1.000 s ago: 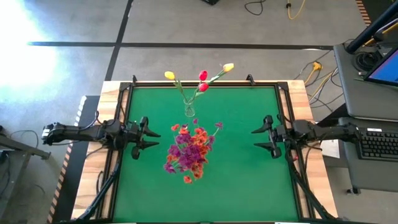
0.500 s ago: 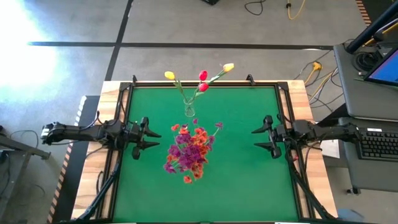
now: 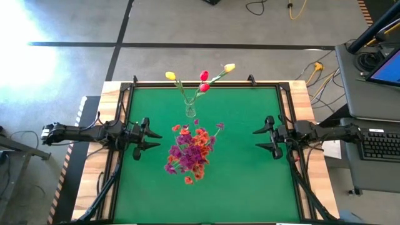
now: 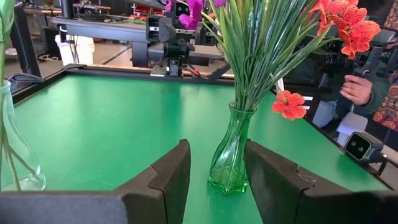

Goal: Sort flowers into vase by color
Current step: Return to Home Position

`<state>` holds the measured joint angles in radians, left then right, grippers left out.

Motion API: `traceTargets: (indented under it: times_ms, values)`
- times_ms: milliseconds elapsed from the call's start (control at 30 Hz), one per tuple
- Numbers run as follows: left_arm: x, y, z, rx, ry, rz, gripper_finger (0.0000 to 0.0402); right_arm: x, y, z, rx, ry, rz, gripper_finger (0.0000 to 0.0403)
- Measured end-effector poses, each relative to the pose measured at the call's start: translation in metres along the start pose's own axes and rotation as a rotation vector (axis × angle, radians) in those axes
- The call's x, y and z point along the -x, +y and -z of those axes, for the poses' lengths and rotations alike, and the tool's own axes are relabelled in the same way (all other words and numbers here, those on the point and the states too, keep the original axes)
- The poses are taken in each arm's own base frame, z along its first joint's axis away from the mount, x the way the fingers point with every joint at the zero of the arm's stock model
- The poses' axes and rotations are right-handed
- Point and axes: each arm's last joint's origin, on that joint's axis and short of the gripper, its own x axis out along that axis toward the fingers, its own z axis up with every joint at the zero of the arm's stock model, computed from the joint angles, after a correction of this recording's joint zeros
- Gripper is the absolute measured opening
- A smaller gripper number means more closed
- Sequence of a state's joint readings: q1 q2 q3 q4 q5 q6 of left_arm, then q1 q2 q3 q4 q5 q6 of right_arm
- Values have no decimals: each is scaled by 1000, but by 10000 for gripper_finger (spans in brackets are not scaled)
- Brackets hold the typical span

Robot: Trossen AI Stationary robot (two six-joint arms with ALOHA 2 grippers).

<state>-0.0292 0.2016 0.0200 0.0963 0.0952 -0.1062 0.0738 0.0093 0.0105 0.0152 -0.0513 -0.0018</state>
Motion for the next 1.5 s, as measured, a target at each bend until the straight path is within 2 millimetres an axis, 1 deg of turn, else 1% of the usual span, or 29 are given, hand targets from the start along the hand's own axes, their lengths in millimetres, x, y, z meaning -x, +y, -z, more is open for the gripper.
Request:
traceTargets:
  times_ms: [33,100,167,233,567,633,767,867,967,1500]
  values:
    - [0,0,0,0,0,0,140,0,0,0,-5,-1,0,247]
    - [0,0,0,0,0,0,140,0,0,-2,-94,-20,-2,247]
    - [0,0,0,0,0,0,140,0,0,-9,-186,-94,2,247]
    - [0,0,0,0,0,0,140,1,-1,-14,-241,-150,4,247]
    - [0,0,0,0,0,0,140,0,-1,-13,-264,-139,5,247]
    - [0,0,0,0,0,0,140,0,-1,-12,-211,-127,11,247]
    - [0,0,0,0,0,0,140,-2,-1,-6,-24,-59,23,247]
    - [0,0,0,0,0,0,140,-3,-1,-3,66,-22,25,247]
    - [0,0,0,0,0,0,140,-4,-1,-1,122,2,24,247]
    - [0,0,0,0,0,0,140,-5,-1,0,129,13,23,247]
